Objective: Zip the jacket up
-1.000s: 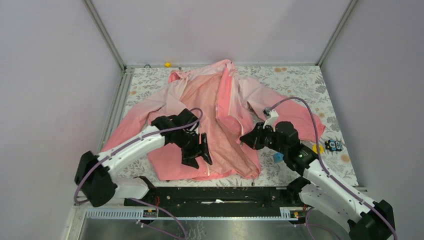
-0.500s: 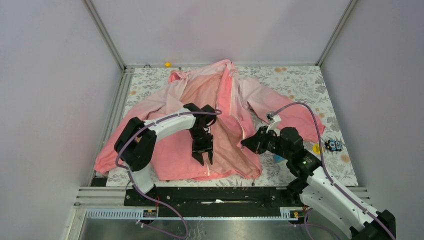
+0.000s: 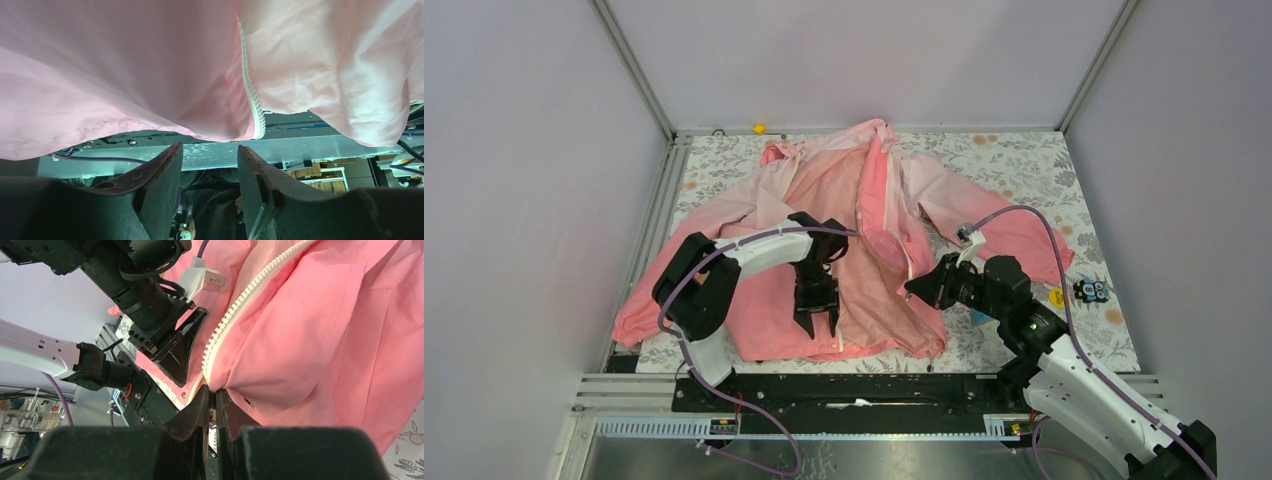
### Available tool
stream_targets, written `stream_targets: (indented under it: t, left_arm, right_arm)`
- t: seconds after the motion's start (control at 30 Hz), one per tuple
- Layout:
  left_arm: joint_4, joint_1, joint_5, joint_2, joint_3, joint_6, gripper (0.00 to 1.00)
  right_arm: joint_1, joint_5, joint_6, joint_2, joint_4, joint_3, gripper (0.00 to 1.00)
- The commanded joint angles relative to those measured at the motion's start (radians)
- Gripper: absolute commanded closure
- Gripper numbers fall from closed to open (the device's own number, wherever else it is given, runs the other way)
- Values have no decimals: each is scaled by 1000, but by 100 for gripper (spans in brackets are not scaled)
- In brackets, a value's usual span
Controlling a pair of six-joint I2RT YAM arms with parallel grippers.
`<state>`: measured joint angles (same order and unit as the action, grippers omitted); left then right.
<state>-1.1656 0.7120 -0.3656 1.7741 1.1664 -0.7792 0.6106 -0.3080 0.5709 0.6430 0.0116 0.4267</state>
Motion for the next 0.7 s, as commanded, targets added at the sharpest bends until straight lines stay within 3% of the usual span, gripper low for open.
stream_targets:
  t: [0.0,0.67]
  left_arm:
    - [10,-19,46,3,12,-14,53]
    - [118,-7,-6,-6,-73,-110,46]
  right_arm:
    - [11,-8,2,-10,31,2,100]
    - [12,-3,3,-11,33,-2,100]
